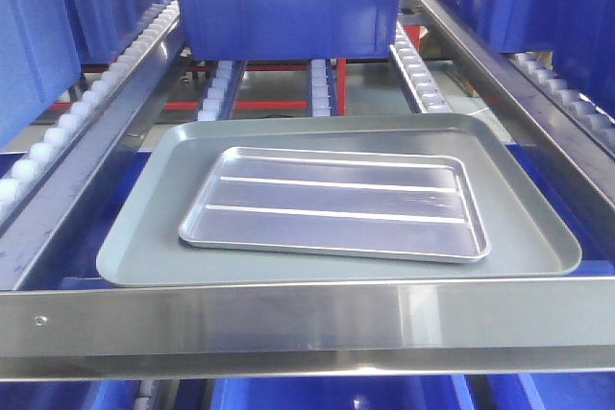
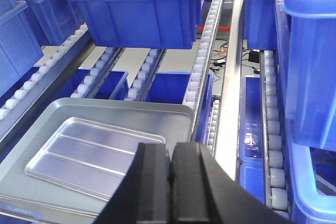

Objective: Grab silver tray and stack on right shelf

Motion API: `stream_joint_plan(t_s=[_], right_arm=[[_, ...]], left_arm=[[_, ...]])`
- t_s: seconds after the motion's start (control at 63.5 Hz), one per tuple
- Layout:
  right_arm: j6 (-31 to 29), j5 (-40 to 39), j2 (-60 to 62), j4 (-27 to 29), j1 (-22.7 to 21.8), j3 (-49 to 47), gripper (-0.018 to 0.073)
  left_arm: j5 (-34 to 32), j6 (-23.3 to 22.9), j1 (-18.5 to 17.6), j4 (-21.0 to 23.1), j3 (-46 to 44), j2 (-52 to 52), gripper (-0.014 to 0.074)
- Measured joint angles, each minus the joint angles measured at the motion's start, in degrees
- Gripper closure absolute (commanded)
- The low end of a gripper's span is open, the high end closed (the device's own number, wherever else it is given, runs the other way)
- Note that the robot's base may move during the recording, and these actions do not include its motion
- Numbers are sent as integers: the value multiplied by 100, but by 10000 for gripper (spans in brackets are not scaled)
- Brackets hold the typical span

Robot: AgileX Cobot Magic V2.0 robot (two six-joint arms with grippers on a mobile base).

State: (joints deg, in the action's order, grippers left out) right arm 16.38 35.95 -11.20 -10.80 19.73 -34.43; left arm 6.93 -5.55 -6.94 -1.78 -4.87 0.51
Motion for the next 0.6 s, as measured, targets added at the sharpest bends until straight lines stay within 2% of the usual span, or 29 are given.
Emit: stream_joint_plan(t_s=[0.095,0.205,0.599], right_arm=[[-11,0,0,0,0,0,503],[-11,0,0,0,0,0,503],[-11,0,0,-4,0,0,503]], left_arm=[[-556,9,309,122,555,13,697],[-881,9,502,178,658,13,697],[-934,22,550,208,657,13,697]])
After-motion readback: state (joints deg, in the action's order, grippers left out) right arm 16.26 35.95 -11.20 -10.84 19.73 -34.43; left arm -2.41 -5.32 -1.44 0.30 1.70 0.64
